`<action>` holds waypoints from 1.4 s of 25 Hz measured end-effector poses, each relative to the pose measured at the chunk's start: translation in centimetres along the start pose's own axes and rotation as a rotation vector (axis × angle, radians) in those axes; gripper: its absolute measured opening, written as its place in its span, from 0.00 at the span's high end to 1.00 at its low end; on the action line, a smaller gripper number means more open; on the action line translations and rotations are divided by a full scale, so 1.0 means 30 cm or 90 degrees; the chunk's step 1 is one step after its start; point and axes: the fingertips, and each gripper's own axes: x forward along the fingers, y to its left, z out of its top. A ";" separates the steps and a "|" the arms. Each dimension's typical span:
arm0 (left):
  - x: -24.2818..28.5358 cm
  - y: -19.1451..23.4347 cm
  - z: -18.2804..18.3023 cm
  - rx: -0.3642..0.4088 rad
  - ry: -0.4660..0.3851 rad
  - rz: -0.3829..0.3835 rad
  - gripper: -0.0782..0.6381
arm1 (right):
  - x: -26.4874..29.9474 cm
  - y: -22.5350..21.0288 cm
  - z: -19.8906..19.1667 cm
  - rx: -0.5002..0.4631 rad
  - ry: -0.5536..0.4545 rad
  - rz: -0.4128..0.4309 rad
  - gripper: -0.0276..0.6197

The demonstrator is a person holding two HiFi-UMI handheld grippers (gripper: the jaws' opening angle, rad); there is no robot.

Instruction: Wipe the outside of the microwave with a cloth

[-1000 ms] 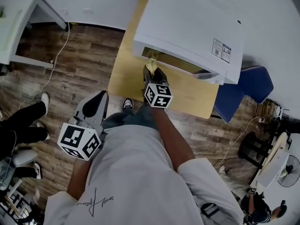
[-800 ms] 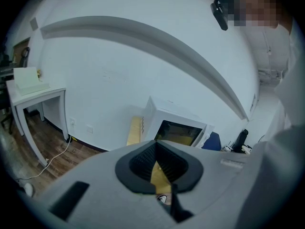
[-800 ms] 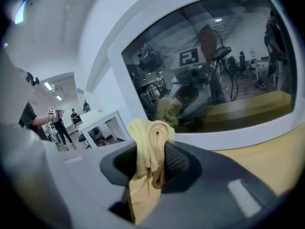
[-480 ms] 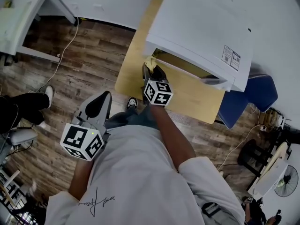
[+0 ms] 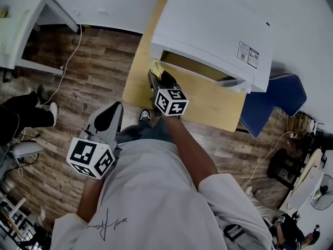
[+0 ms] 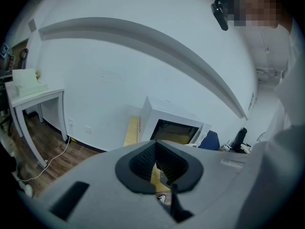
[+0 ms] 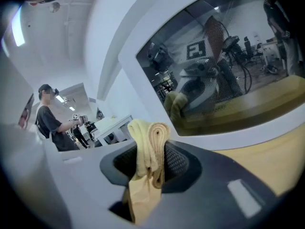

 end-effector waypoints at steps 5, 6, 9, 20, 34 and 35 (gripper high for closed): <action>0.025 -0.039 0.013 0.009 -0.003 -0.021 0.90 | -0.072 0.040 0.068 -0.011 -0.027 0.034 0.77; 0.030 -0.047 0.015 0.012 -0.003 -0.027 0.90 | -0.090 0.041 0.085 -0.015 -0.034 0.036 0.77; 0.046 -0.068 0.019 0.017 -0.002 -0.043 0.90 | -0.146 0.040 0.134 -0.031 -0.050 0.040 0.77; 0.114 -0.128 0.046 0.041 -0.001 -0.099 0.90 | -0.362 -0.024 0.253 -0.064 -0.077 0.007 0.77; 0.184 -0.198 0.072 0.126 -0.003 -0.144 0.90 | -0.611 -0.039 0.376 -0.096 -0.089 -0.035 0.77; 0.187 -0.201 0.074 0.128 -0.003 -0.147 0.90 | -0.627 -0.038 0.381 -0.098 -0.090 -0.038 0.77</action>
